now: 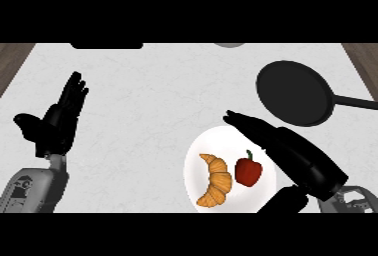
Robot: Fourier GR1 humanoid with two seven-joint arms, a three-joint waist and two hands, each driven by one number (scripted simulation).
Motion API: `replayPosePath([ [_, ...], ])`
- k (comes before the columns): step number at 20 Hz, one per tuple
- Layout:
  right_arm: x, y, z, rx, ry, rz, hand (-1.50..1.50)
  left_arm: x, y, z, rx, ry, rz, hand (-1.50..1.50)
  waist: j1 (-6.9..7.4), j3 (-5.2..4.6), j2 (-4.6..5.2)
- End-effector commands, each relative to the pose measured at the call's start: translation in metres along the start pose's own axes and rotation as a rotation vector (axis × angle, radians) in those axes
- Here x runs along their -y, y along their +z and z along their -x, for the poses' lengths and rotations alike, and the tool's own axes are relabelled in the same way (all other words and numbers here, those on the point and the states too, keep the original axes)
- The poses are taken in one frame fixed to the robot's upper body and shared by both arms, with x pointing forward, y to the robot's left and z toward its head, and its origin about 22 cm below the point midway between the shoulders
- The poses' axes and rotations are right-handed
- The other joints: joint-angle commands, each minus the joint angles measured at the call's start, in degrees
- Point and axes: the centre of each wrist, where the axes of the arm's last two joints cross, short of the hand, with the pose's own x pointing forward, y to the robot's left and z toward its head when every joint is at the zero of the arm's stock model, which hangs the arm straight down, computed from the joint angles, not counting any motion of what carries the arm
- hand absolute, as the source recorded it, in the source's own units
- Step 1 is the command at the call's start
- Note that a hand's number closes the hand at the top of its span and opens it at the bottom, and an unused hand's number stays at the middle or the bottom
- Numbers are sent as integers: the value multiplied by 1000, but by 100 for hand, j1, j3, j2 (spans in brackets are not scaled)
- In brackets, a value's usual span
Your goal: Pick the croissant from the plate and place it in the pan
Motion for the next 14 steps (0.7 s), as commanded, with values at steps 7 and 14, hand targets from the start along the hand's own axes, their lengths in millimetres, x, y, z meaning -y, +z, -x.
replayPosePath([
  [7,-35,-3,11,-63,18,-95,-150,-8,13,-21,7,-3,21,0,6,2,-11],
  [14,-35,-34,13,-52,63,-172,-150,11,9,-1,0,8,13,0,3,0,0],
])
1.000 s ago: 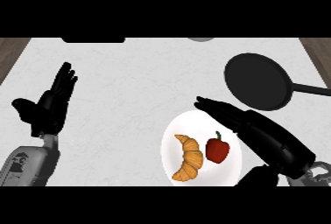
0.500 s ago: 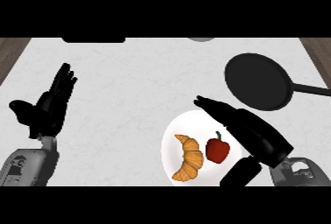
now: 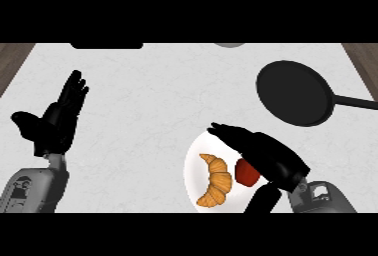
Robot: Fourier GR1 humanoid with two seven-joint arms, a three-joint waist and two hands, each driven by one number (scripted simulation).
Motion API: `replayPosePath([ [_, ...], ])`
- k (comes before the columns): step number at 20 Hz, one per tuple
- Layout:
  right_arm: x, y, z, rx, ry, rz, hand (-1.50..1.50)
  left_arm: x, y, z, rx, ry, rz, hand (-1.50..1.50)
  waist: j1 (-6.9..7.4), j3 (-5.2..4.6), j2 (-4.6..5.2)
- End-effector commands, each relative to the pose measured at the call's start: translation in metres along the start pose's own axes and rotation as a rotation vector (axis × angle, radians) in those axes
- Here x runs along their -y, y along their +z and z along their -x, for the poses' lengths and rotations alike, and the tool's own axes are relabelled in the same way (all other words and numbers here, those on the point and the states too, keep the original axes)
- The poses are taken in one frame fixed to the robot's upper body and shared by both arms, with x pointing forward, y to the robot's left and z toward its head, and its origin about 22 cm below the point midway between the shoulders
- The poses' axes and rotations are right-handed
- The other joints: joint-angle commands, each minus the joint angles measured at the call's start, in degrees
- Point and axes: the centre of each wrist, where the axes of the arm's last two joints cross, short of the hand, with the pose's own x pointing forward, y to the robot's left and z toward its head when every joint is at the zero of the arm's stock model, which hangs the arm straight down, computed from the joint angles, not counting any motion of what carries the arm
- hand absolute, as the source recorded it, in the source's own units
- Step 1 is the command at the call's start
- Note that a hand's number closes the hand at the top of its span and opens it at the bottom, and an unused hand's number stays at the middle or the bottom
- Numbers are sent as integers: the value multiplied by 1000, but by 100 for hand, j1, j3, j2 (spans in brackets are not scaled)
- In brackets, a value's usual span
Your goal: Pick the croissant from the plate and place it in the pan
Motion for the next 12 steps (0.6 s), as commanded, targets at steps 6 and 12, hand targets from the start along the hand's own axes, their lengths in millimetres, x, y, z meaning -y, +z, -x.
replayPosePath([
  [6,-2,-11,3,-22,57,-50,-150,-6,15,-2,-5,-6,-14,0,7,0,-6],
  [12,-27,-28,1,-121,214,-98,-150,-13,16,1,-1,-12,7,0,22,0,-4],
])
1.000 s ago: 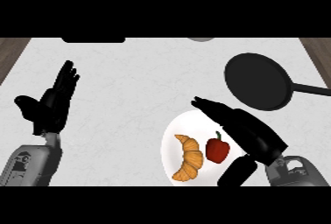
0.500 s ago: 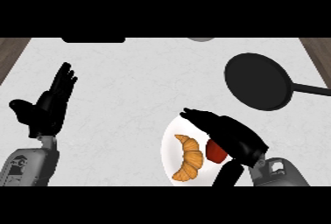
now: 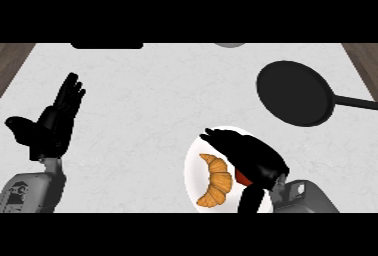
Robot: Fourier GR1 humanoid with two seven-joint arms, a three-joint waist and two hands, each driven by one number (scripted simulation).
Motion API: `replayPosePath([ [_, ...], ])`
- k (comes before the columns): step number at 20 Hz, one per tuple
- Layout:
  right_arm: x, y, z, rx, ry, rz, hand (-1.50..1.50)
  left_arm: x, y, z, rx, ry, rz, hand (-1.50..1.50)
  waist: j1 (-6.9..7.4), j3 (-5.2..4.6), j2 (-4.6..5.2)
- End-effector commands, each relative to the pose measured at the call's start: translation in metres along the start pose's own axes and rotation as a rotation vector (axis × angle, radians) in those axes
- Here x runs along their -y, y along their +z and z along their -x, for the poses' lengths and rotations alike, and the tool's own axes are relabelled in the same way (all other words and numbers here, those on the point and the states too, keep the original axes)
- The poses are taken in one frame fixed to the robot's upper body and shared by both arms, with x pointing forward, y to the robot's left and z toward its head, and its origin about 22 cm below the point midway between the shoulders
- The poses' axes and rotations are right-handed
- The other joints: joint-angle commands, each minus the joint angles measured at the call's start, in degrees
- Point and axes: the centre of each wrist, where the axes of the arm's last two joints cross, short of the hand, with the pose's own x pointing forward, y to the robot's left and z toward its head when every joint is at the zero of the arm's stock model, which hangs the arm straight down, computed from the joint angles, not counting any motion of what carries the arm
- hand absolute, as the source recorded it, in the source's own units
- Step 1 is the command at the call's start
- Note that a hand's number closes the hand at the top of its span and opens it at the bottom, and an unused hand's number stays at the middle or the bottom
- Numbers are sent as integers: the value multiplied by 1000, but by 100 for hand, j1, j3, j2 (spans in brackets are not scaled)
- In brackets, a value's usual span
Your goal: Pick the croissant from the plate and place it in the pan
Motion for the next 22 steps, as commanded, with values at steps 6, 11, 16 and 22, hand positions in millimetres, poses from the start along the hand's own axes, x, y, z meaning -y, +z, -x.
replayPosePath([
  [6,-16,-9,-9,-69,92,-68,-150,0,2,-5,-18,12,10,0,-6,1,-2],
  [11,-33,-30,-19,-74,61,-77,-150,-1,-16,-6,-5,1,3,0,-17,0,3],
  [16,-49,-28,2,-99,123,-118,-150,9,-11,-3,9,-10,0,0,-20,1,1],
  [22,-56,-62,12,-112,144,-167,-150,6,-25,4,-11,-4,-7,0,-9,0,11],
])
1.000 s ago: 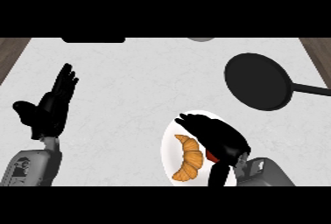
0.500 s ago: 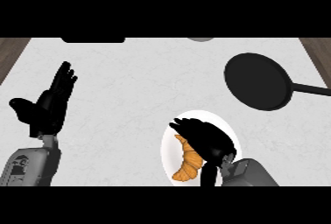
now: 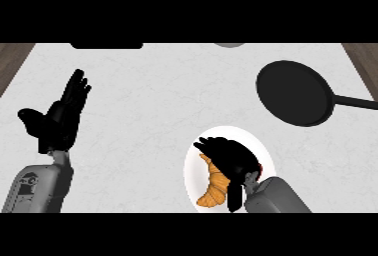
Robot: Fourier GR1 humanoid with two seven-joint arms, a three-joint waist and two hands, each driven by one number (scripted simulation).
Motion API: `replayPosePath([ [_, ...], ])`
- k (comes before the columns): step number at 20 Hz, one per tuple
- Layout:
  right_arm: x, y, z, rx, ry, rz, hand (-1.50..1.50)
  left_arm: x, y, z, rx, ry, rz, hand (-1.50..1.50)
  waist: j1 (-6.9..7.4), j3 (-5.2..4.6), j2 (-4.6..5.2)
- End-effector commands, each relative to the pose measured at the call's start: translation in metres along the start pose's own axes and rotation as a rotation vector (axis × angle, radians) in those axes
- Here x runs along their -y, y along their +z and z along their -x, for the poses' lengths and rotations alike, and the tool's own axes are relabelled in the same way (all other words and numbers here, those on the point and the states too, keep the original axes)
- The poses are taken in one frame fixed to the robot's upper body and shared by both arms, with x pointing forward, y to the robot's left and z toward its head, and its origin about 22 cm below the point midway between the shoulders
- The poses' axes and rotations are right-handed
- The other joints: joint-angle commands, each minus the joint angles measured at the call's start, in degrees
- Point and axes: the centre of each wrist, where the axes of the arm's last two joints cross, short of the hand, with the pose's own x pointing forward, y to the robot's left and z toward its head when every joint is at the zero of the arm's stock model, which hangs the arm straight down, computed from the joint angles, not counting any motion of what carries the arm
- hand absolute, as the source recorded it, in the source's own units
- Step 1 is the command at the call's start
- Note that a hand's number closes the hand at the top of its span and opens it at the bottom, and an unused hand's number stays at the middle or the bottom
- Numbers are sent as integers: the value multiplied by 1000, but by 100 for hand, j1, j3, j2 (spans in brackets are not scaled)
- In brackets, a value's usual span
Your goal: Pick the croissant from the plate and place it in the pan
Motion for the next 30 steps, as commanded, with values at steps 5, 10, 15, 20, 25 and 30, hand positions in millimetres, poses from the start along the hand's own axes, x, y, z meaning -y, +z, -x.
replayPosePath([
  [5,-18,-17,1,15,-12,-68,-150,-7,-3,-3,4,10,-14,0,-2,0,1],
  [10,-21,-25,-11,150,75,-43,150,-5,11,13,-6,7,-3,0,20,1,3],
  [15,-20,-13,-4,130,71,-39,150,0,10,2,8,0,-4,0,-3,0,-4],
  [20,-30,-5,5,35,47,53,150,-7,2,-4,6,-6,-7,0,-22,0,-5],
  [25,-50,7,-47,-190,-39,167,150,-1,15,-1,4,-10,-15,0,-5,0,-26],
  [30,2,29,-73,-133,19,580,150,-6,4,5,-6,-5,-36,0,-64,-4,-21],
])
